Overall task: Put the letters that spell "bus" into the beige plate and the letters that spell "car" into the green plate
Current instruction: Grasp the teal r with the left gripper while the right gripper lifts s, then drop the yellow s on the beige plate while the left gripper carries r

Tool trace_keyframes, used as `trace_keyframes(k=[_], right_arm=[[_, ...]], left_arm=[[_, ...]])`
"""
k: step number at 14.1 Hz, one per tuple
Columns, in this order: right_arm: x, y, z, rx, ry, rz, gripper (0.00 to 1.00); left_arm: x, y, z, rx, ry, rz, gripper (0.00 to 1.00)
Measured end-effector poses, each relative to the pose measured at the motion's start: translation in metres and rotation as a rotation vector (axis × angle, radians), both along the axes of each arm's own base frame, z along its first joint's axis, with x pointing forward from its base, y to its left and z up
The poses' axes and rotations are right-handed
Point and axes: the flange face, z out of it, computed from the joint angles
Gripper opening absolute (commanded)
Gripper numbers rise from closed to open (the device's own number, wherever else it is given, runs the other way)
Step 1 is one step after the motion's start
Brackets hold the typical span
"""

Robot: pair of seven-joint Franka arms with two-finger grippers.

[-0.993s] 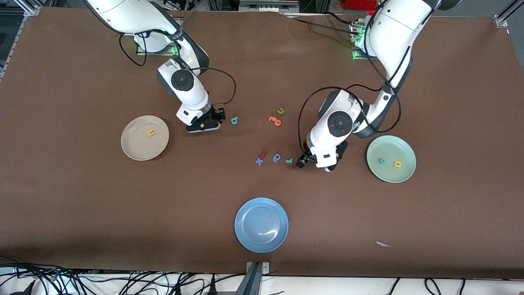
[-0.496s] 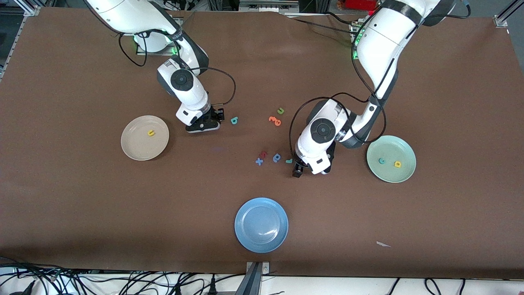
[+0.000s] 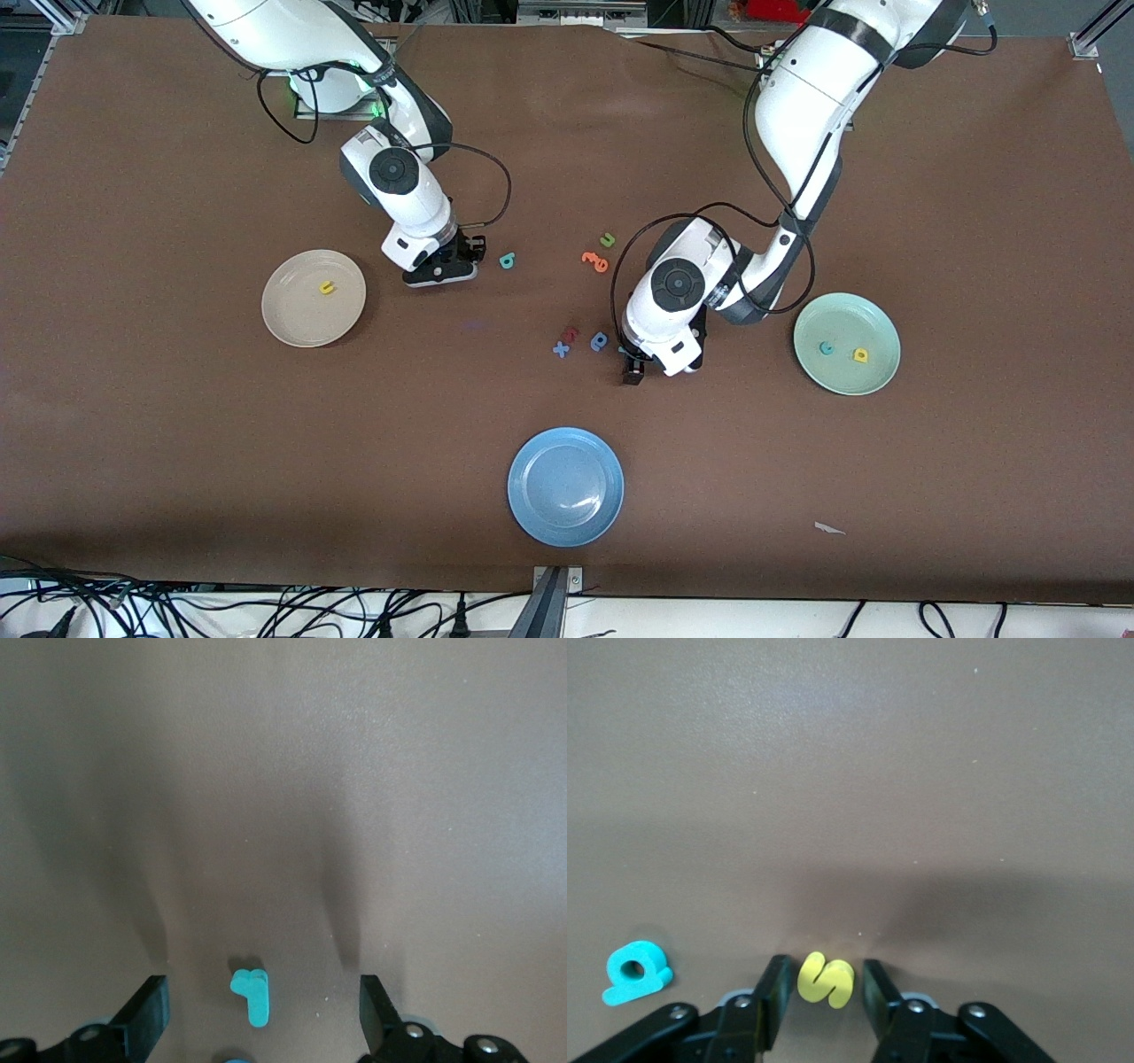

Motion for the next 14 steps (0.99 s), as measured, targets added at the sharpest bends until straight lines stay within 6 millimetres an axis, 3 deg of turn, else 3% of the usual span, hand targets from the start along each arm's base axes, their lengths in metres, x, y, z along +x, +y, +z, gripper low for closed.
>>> trace_keyframes(k=[2, 8, 10, 14], right_arm=[[0.001, 0.000, 0.003, -0.002, -0.005, 0.001, 0.13], [0.010, -0.011, 0.012, -0.029, -0.016, 0.026, 0.13], [0.022, -0.029, 0.032, -0.079, -0.012, 0.069, 0.14], [0.055, -0.099, 0.073, -0.148, -0.007, 0.156, 0.14]], left_arm=[[-0.002, -0.002, -0.003, 0.024, -0.010, 0.009, 0.81], [-0.006, -0.007, -0.004, 0.046, -0.019, 0.056, 0.65], [-0.005, -0.007, -0.004, 0.047, -0.018, 0.063, 0.63], [-0.007, -0.008, -0.007, 0.049, -0.014, 0.072, 0.58]])
